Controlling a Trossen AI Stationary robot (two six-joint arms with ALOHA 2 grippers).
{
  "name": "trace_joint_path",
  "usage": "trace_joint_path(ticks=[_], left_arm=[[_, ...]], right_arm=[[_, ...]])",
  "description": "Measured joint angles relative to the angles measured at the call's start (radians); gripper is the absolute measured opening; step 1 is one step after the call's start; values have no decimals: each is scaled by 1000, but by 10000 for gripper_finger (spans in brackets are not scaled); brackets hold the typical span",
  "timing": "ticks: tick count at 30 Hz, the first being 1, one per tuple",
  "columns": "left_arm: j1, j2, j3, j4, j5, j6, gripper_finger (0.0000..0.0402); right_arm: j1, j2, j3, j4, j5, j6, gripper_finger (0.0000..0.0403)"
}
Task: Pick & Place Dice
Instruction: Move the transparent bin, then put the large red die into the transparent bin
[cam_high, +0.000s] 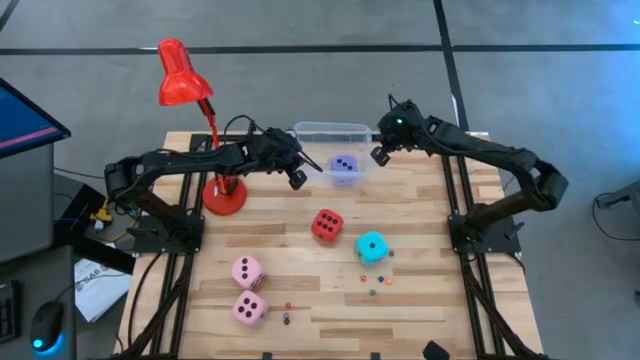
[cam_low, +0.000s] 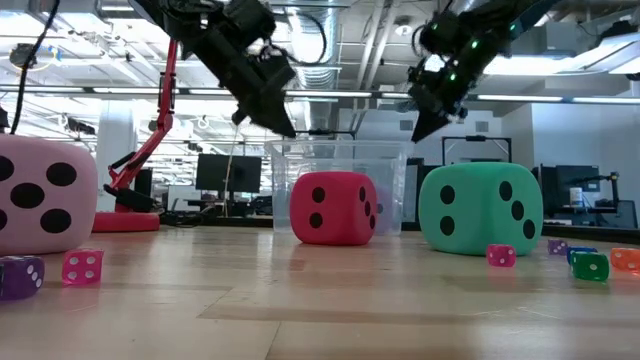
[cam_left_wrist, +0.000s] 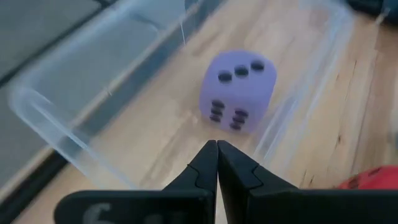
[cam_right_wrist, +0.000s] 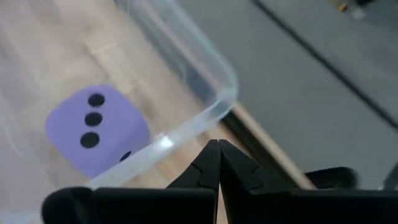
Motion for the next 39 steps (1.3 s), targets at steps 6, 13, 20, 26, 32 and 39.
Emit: trace_joint_path(ticks=[6,13,20,26,32,39], left_arm=[[-28,-79,0,2,-2,-9,0],[-149,-91,0,0,-1,-12,0],[-258,-91,0,0,-99,-72,0],[-304,-91,0,-1,-119,-166,0],[-342,-90,0,0,-134,-233,0],[-365,-90,0,4,-133,-240,0]], right_arm=[[60,-137,0,-24,8,31,0],[168,-251,-30,-25,8,36,0],[250,-377,-227,124,8,87,0],[282,-478,-402,378,34,54,0],[309,-551,-550,613,36,-89,0],[371,-676,-623,563,34,-82,0]])
